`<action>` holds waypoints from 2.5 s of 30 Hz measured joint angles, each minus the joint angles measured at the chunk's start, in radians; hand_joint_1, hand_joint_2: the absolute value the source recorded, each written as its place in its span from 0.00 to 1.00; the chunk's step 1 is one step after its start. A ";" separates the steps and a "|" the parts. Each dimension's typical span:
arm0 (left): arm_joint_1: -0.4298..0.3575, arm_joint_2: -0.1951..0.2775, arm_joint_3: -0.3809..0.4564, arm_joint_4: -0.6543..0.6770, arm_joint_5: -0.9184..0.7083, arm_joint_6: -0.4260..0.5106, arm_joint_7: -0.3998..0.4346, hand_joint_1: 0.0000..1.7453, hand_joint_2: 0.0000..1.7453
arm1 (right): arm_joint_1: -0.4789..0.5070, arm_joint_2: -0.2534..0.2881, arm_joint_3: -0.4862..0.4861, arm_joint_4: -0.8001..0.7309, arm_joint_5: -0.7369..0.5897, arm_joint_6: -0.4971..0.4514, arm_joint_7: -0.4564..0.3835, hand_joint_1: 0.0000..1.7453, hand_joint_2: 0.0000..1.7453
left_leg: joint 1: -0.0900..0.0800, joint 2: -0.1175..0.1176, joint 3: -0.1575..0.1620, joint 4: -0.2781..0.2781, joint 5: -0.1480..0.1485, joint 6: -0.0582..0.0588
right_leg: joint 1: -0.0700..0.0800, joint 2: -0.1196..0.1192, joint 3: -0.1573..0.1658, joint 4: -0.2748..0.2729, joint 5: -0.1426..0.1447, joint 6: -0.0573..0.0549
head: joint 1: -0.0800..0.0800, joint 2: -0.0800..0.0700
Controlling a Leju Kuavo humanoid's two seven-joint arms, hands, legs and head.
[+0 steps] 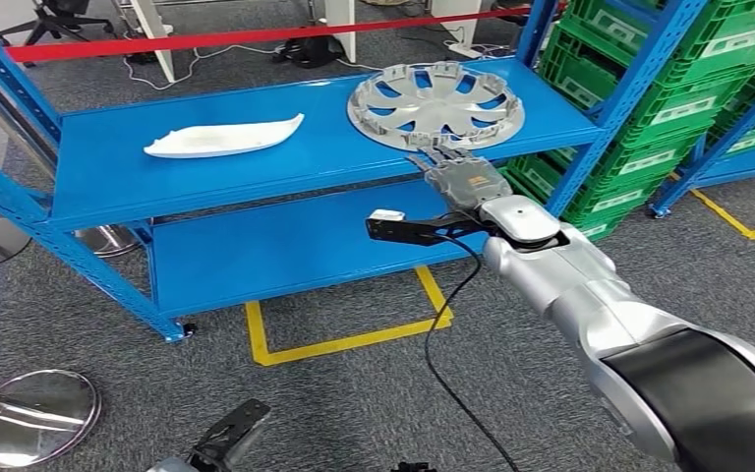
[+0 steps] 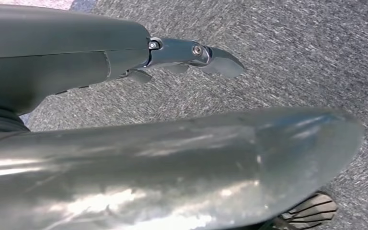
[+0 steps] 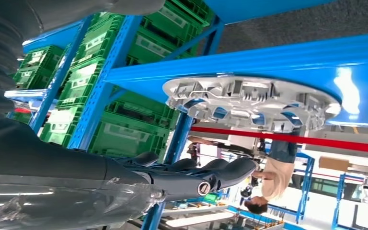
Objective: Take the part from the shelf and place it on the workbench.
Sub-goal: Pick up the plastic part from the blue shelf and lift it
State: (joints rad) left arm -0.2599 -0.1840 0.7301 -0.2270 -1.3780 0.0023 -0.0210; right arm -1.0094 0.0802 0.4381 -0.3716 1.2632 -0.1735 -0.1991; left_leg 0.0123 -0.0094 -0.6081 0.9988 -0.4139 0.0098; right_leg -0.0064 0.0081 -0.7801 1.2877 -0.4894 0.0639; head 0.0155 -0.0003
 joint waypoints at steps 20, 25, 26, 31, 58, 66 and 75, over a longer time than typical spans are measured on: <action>-0.002 0.000 0.000 0.000 0.000 0.000 0.000 0.00 0.00 | -0.003 -0.003 0.003 -0.005 -0.003 -0.003 0.000 0.00 1.00 | -0.008 0.001 -0.028 0.012 0.027 -0.031 | 0.005 0.007 0.155 -0.263 0.077 -0.038 | -0.012 0.000; -0.002 0.000 0.000 0.000 0.000 0.000 0.000 0.00 0.00 | -0.005 -0.004 0.004 -0.005 -0.003 -0.003 0.000 0.00 1.00 | -0.004 0.000 -0.011 -0.010 0.017 -0.008 | 0.003 0.002 0.132 -0.215 0.044 -0.011 | -0.007 0.000; -0.002 0.000 0.000 0.000 0.000 0.000 0.000 0.00 0.00 | -0.006 -0.004 0.004 -0.006 -0.003 -0.003 0.000 0.00 1.00 | -0.002 0.000 -0.008 -0.011 0.015 -0.004 | 0.003 0.001 0.102 -0.157 0.018 -0.006 | -0.005 0.000; -0.001 0.000 0.000 0.000 -0.001 -0.001 0.000 0.00 0.00 | 0.001 -0.004 0.007 -0.005 -0.003 -0.003 0.000 0.00 1.00 | -0.001 -0.001 0.010 -0.009 -0.002 -0.002 | -0.001 0.000 0.005 -0.020 0.016 0.001 | -0.001 0.000; -0.004 0.001 0.000 0.000 -0.003 -0.002 0.000 0.00 0.00 | -0.007 -0.008 0.015 -0.006 -0.007 -0.004 0.000 0.00 1.00 | -0.003 0.001 -0.006 -0.011 0.014 0.002 | 0.002 0.001 0.051 -0.056 -0.021 -0.003 | 0.002 0.000; -0.003 0.002 0.000 0.000 -0.003 -0.002 0.000 0.00 0.00 | -0.005 -0.008 0.017 -0.004 -0.007 -0.002 0.000 0.00 1.00 | -0.009 -0.005 0.017 0.000 -0.021 -0.020 | -0.003 0.000 0.110 -0.252 0.119 -0.014 | 0.002 0.000; -0.003 0.003 0.000 0.000 -0.003 -0.002 0.000 0.00 0.00 | 0.004 -0.009 0.017 -0.005 -0.008 -0.001 0.003 0.00 1.00 | -0.008 -0.001 -0.144 0.285 -0.135 -0.047 | -0.003 0.005 0.125 -0.257 0.098 -0.060 | -0.015 0.000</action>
State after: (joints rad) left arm -0.2630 -0.1811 0.7298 -0.2270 -1.3813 0.0004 -0.0210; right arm -1.0054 0.0710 0.4551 -0.3766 1.2555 -0.1740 -0.1965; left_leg 0.0047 -0.0105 -0.7519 1.2840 -0.5493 -0.0374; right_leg -0.0095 0.0129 -0.6547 1.0310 -0.3915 0.0042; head 0.0003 -0.0004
